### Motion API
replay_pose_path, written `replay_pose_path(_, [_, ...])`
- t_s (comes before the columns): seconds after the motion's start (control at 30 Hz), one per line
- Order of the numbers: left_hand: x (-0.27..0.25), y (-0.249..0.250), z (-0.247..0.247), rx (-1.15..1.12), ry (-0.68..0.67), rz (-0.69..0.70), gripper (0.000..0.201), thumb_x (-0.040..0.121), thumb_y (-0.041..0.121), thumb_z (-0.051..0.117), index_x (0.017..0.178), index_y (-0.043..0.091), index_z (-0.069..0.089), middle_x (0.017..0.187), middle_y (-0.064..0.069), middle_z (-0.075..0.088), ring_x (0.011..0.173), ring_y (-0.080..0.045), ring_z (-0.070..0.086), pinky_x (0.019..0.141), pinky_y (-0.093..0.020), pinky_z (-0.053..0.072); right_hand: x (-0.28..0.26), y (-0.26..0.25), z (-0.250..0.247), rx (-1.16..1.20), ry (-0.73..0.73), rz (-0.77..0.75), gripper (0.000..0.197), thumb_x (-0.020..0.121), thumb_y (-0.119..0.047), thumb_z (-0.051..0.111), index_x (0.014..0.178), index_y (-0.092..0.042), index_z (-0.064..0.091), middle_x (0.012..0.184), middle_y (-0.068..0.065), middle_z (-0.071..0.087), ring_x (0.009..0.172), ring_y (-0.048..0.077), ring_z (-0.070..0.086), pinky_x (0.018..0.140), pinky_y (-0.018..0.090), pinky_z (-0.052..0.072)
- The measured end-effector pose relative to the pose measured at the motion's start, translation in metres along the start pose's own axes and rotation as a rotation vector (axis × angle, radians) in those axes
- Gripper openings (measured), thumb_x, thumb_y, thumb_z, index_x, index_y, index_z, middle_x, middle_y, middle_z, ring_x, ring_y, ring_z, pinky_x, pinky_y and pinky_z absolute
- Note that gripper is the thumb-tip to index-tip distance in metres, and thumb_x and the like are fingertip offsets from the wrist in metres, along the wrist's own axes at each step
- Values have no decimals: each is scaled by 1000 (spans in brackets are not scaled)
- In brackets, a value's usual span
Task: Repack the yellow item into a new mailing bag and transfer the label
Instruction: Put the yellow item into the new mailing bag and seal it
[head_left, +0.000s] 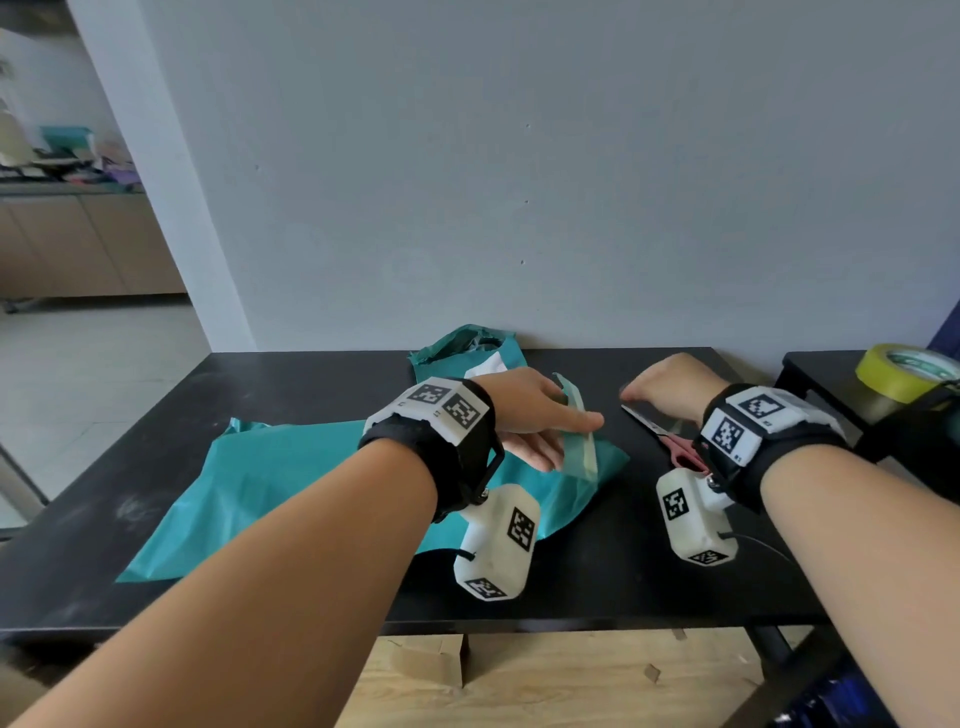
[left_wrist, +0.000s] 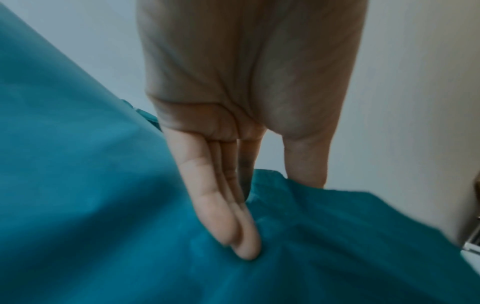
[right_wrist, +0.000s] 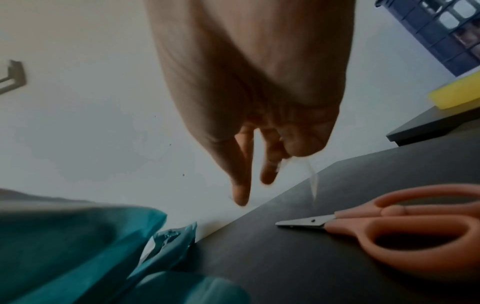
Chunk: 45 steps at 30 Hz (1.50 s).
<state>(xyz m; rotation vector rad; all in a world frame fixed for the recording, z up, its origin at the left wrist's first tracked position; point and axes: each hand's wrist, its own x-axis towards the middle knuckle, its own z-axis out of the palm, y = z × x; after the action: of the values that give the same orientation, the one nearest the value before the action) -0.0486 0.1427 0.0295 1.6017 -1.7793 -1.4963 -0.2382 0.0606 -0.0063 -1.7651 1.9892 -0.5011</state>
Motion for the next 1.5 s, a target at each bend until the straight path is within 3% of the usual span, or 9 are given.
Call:
replay_pose_path(0.17, [-1,-3,1,24,-20,-14,22,87,31,68,100,17,58,107,-21,71,88,-26,70,90,-37,56,-9,9,0,78,101,-64,13,66,-14,80,69,-21,69,86,-1,73,71,13,61,64,24,44])
replay_pose_path(0.3, [5,-6,1,12,67,15,57,86,36,68,132,9,50,102,-17,72,79,-21,71,84,-34,59,-19,6,-4,159,51,-47,24,77,-33,67,70,-12,76,74,4,74,75,22,68,80,36,55])
replay_pose_path(0.47, [13,-5,7,-23,51,-63,72,88,55,54,142,9,39,104,-18,70,81,-23,73,76,-32,60,-19,13,-3,234,42,-9,10,81,0,52,75,-3,60,66,13,64,68,33,68,80,47,58])
replay_pose_path(0.6, [17,-3,7,-12,133,-20,49,97,31,53,135,2,45,100,-18,71,70,-21,69,69,-30,59,-25,25,0,104,24,-68,16,73,-7,70,71,-22,68,81,5,72,85,27,68,81,34,53])
replay_pose_path(0.83, [38,23,17,65,249,135,11,88,1,58,84,5,68,74,-11,66,66,-19,63,60,-21,57,-21,26,-13,497,70,71,32,91,7,30,78,-7,56,89,21,66,84,37,70,84,47,57])
replay_pose_path(0.97, [60,39,33,219,294,162,14,83,2,63,89,5,74,77,-9,70,82,-21,71,82,-33,59,-18,30,-21,646,36,77,30,94,9,31,83,-7,53,91,19,65,84,31,69,75,36,57])
replay_pose_path(1.27, [106,58,37,321,406,134,27,78,28,74,90,4,75,78,-7,76,79,-21,74,78,-37,60,-2,26,-44,949,13,19,30,87,15,31,101,1,54,93,22,67,85,33,71,73,33,59])
replay_pose_path(1.4, [123,58,35,323,389,74,20,78,20,72,89,3,76,79,-8,76,81,-20,74,80,-37,60,5,29,-42,966,35,15,22,88,14,42,89,0,59,91,20,67,84,30,71,63,28,61])
replay_pose_path(1.5, [132,51,31,389,423,36,28,75,33,77,87,8,76,79,-5,76,80,-20,74,80,-36,60,14,40,-41,878,201,63,21,81,13,55,75,-5,64,85,14,65,80,26,67,62,28,60])
